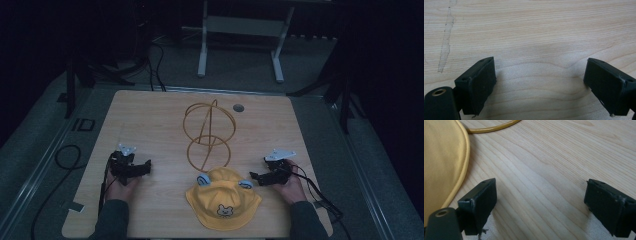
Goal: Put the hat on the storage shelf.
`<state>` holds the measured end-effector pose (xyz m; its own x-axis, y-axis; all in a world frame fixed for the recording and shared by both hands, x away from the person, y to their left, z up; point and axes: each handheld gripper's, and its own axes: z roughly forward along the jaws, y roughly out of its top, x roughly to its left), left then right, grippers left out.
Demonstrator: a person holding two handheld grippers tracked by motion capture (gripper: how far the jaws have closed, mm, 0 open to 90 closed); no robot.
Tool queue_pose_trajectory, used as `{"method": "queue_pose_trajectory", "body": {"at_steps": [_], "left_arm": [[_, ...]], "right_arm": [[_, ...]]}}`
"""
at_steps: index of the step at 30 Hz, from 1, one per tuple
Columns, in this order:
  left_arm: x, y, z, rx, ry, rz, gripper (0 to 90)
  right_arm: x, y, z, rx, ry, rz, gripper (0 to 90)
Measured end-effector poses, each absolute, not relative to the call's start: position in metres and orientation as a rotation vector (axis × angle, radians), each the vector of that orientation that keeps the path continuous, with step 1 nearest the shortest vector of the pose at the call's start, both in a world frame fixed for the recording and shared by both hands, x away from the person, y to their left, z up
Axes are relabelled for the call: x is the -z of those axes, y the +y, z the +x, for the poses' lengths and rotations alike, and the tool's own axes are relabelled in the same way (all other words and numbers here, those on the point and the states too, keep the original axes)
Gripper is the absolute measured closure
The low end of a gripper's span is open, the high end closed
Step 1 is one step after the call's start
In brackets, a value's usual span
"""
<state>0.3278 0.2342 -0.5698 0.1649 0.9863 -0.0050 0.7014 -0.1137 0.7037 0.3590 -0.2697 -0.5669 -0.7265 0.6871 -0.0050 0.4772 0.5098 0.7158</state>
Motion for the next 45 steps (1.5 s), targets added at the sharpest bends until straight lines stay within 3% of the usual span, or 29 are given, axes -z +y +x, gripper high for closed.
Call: {"method": "queue_pose_trajectory", "body": {"at_steps": [9,16,18,30,45], "left_arm": [[0.57,0.234,0.328,-0.651,1.595,1.88,10.8],[0.57,0.234,0.328,-0.652,1.595,1.879,10.9],[0.57,0.234,0.328,-0.652,1.595,1.879,10.9],[0.57,0.234,0.327,-0.651,1.592,1.879,11.6],[0.57,0.233,0.327,-0.649,1.584,1.882,11.7]], "right_arm": [[0.567,-0.269,0.359,-1.036,2.467,0.983,10.9],[0.561,-0.272,0.36,-0.998,2.458,1.034,29.5],[0.556,-0.272,0.361,-0.96,2.472,1.044,39.3],[0.536,-0.269,0.342,-0.836,2.521,0.94,42.2],[0.494,-0.254,0.322,-0.922,2.618,0.827,45.7]]}}
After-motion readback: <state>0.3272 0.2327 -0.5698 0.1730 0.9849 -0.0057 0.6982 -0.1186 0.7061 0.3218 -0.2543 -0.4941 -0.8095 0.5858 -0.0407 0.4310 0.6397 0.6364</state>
